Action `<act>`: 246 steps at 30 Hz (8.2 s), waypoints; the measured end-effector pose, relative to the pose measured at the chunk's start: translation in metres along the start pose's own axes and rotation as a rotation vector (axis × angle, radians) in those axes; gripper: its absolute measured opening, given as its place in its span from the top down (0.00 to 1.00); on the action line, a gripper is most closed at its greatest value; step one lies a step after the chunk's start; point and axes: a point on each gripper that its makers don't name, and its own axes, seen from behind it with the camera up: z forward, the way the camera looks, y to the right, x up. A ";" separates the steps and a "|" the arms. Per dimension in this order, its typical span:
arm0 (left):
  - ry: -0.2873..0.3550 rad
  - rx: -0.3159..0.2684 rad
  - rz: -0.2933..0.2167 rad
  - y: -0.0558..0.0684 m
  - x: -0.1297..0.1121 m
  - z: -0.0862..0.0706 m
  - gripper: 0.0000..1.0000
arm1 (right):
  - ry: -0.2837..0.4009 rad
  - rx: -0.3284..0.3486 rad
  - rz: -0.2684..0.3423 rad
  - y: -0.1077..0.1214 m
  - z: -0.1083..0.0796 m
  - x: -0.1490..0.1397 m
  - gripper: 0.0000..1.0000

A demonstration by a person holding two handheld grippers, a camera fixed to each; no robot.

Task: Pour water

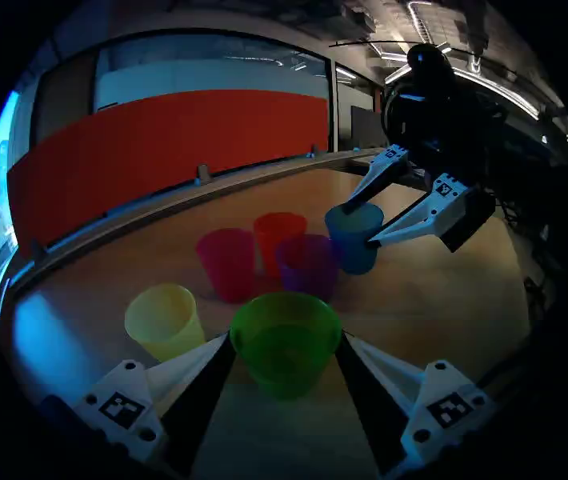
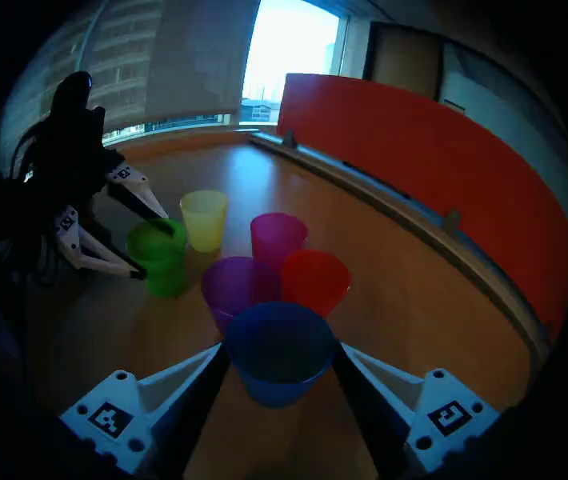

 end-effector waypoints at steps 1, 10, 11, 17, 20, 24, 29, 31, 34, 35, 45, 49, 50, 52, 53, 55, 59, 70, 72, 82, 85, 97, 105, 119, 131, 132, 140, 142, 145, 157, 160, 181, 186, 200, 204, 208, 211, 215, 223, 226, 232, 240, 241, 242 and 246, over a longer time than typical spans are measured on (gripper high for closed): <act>-0.002 0.001 0.002 0.000 -0.001 0.000 0.14 | 0.000 0.001 0.001 0.000 0.000 0.000 0.07; -0.005 0.001 -0.002 0.000 -0.005 0.001 0.14 | 0.000 0.004 0.005 -0.001 0.001 -0.002 0.07; -0.006 0.001 -0.004 0.000 -0.005 0.001 0.14 | 0.000 0.005 0.005 -0.002 0.001 -0.002 0.07; -0.010 -0.003 -0.017 0.000 -0.007 0.000 0.14 | -0.006 0.003 0.008 -0.003 0.003 -0.005 0.07; -0.016 -0.007 -0.019 0.000 -0.009 0.000 0.14 | -0.010 0.008 0.016 -0.005 0.005 -0.007 0.07; -0.024 -0.009 -0.007 0.001 -0.010 0.000 0.14 | -0.019 0.011 0.017 -0.006 0.006 -0.012 0.07; -0.030 -0.013 -0.002 0.001 -0.010 0.001 0.14 | -0.024 0.013 0.019 -0.006 0.006 -0.015 0.07; -0.033 -0.014 -0.003 0.001 -0.011 0.002 0.14 | -0.024 0.013 0.023 -0.007 0.006 -0.016 0.07; -0.035 -0.015 -0.005 0.001 -0.012 0.002 0.13 | -0.021 0.016 0.028 -0.007 0.006 -0.017 0.07; -0.036 -0.015 -0.005 0.001 -0.012 0.002 0.13 | -0.020 0.017 0.030 -0.007 0.006 -0.018 0.07; -0.050 -0.013 -0.002 0.001 -0.013 0.001 0.13 | -0.021 0.019 0.038 -0.008 0.002 -0.022 0.07; -0.054 -0.009 0.003 0.001 -0.014 0.001 0.13 | -0.021 0.017 0.045 -0.008 0.000 -0.025 0.07; -0.056 -0.007 0.005 0.001 -0.015 0.001 0.13 | -0.022 0.017 0.048 -0.008 -0.001 -0.026 0.07; -0.063 -0.006 0.010 0.002 -0.017 0.002 0.13 | -0.025 0.013 0.049 -0.007 -0.001 -0.028 0.06; -0.066 -0.006 0.012 0.002 -0.018 0.002 0.13 | -0.027 0.012 0.050 -0.007 -0.001 -0.029 0.06; -0.071 -0.006 0.013 0.002 -0.018 0.003 0.12 | -0.031 0.005 0.045 -0.006 -0.002 -0.031 0.05; -0.077 -0.007 0.006 0.002 -0.017 0.003 0.12 | -0.047 -0.006 0.033 -0.004 -0.002 -0.038 0.05; -0.092 0.006 0.036 0.001 -0.018 -0.001 0.12 | -0.058 -0.016 0.045 -0.005 -0.008 -0.047 0.00; -0.096 0.011 0.043 0.000 -0.019 -0.003 0.12 | -0.059 -0.021 0.048 -0.005 -0.011 -0.049 0.00; -0.087 0.048 0.051 -0.002 -0.020 -0.023 0.12 | -0.045 -0.060 0.055 -0.017 -0.037 -0.059 0.00; -0.077 0.064 0.046 -0.002 -0.020 -0.031 0.12 | -0.032 -0.071 0.063 -0.024 -0.046 -0.060 0.00; -0.002 0.167 0.010 -0.013 -0.010 -0.074 0.12 | 0.076 -0.211 0.081 -0.024 -0.086 -0.049 0.00; 0.085 0.257 -0.030 -0.031 0.000 -0.106 0.12 | 0.183 -0.328 0.119 -0.019 -0.111 -0.035 0.00; 0.230 0.403 -0.086 -0.066 0.018 -0.149 0.12 | 0.320 -0.522 0.194 -0.001 -0.133 -0.024 0.00; 0.347 0.497 -0.126 -0.087 0.031 -0.166 0.12 | 0.440 -0.661 0.272 0.016 -0.138 -0.010 0.00; 0.353 0.504 -0.128 -0.088 0.031 -0.168 0.12 | 0.444 -0.673 0.278 0.017 -0.139 -0.010 0.00; 0.397 0.537 -0.151 -0.094 0.034 -0.176 0.12 | 0.497 -0.754 0.343 0.021 -0.145 -0.008 0.00; 0.411 0.547 -0.159 -0.096 0.034 -0.177 0.12 | 0.509 -0.764 0.361 0.021 -0.146 -0.007 0.00; 0.425 0.560 -0.171 -0.100 0.033 -0.179 0.12 | 0.523 -0.772 0.379 0.022 -0.147 -0.004 0.00; 0.456 0.646 -0.191 -0.119 0.030 -0.184 0.12 | 0.529 -0.808 0.383 0.023 -0.153 0.003 0.00; 0.470 0.676 -0.186 -0.125 0.032 -0.186 0.12 | 0.535 -0.802 0.406 0.024 -0.153 0.004 0.00; 0.458 0.763 -0.231 -0.157 -0.009 -0.179 0.12 | 0.551 -0.756 0.508 0.021 -0.142 0.015 0.01; 0.441 0.772 -0.238 -0.162 -0.018 -0.177 0.12 | 0.540 -0.751 0.499 0.020 -0.137 0.016 0.01; 0.431 0.784 -0.230 -0.166 -0.021 -0.176 0.12 | 0.532 -0.738 0.496 0.015 -0.131 0.018 0.01; 0.430 0.783 -0.229 -0.165 -0.022 -0.175 0.12 | 0.532 -0.740 0.499 0.015 -0.131 0.016 0.01; 0.429 0.783 -0.227 -0.165 -0.022 -0.174 0.12 | 0.532 -0.747 0.495 0.017 -0.133 0.016 0.01; 0.429 0.782 -0.227 -0.165 -0.022 -0.174 0.12 | 0.534 -0.756 0.488 0.019 -0.135 0.016 0.01; 0.428 0.781 -0.227 -0.165 -0.023 -0.173 0.08 | 0.536 -0.770 0.477 0.021 -0.139 0.016 0.01; 0.428 0.782 -0.227 -0.165 -0.023 -0.173 0.06 | 0.553 -0.812 0.431 0.030 -0.155 0.015 0.01; 0.428 0.782 -0.227 -0.165 -0.023 -0.174 0.06 | 0.562 -0.831 0.416 0.034 -0.159 0.015 0.01; 0.428 0.782 -0.227 -0.165 -0.023 -0.173 0.06 | 0.578 -0.862 0.375 0.041 -0.156 0.015 0.01; 0.428 0.781 -0.227 -0.165 -0.023 -0.173 0.06 | 0.608 -0.871 0.344 0.047 -0.143 0.020 0.01; 0.428 0.781 -0.227 -0.165 -0.023 -0.173 0.06 | 0.612 -0.867 0.342 0.047 -0.140 0.021 0.01; 0.428 0.782 -0.227 -0.165 -0.023 -0.173 0.06 | 0.615 -0.863 0.339 0.047 -0.138 0.022 0.01; 0.428 0.782 -0.227 -0.165 -0.023 -0.173 0.06 | 0.610 -0.849 0.345 0.048 -0.128 0.020 0.01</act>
